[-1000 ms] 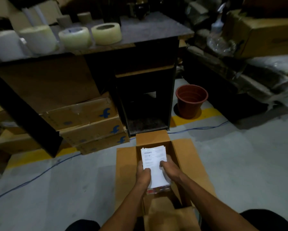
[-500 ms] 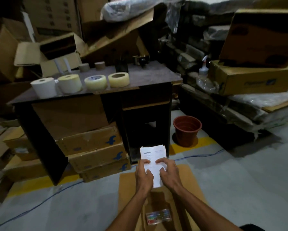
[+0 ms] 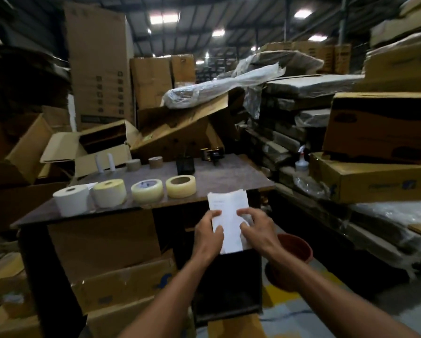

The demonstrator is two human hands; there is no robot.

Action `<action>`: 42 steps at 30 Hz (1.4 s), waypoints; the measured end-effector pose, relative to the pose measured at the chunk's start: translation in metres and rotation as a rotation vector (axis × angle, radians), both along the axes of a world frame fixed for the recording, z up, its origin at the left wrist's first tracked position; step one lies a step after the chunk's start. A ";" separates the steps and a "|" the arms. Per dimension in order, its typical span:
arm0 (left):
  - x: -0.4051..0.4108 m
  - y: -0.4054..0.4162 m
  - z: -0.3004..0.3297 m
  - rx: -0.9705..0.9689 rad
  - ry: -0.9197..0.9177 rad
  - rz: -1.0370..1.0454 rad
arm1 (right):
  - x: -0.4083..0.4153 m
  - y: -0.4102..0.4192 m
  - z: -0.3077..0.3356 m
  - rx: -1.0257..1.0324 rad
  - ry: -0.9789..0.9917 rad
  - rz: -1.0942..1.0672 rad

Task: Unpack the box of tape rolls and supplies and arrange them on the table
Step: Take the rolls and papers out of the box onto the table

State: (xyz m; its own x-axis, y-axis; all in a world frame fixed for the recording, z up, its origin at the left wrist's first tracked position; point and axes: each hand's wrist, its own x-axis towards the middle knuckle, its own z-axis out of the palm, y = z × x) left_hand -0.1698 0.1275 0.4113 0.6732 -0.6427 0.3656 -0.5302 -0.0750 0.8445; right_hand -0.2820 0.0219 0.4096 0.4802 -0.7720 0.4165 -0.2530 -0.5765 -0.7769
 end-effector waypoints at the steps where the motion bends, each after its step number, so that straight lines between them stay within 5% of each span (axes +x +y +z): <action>1: 0.012 -0.012 0.016 0.008 -0.015 -0.006 | 0.009 -0.011 0.016 -0.002 -0.015 -0.005; 9: 0.090 -0.086 0.076 0.050 -0.080 0.038 | 0.080 -0.093 0.076 0.052 0.021 -0.060; 21: 0.145 -0.144 0.064 0.123 -0.059 0.094 | 0.149 -0.156 0.067 0.144 0.018 -0.075; 42: 0.151 -0.162 0.024 0.253 -0.404 0.086 | 0.164 -0.182 0.049 0.090 0.159 -0.161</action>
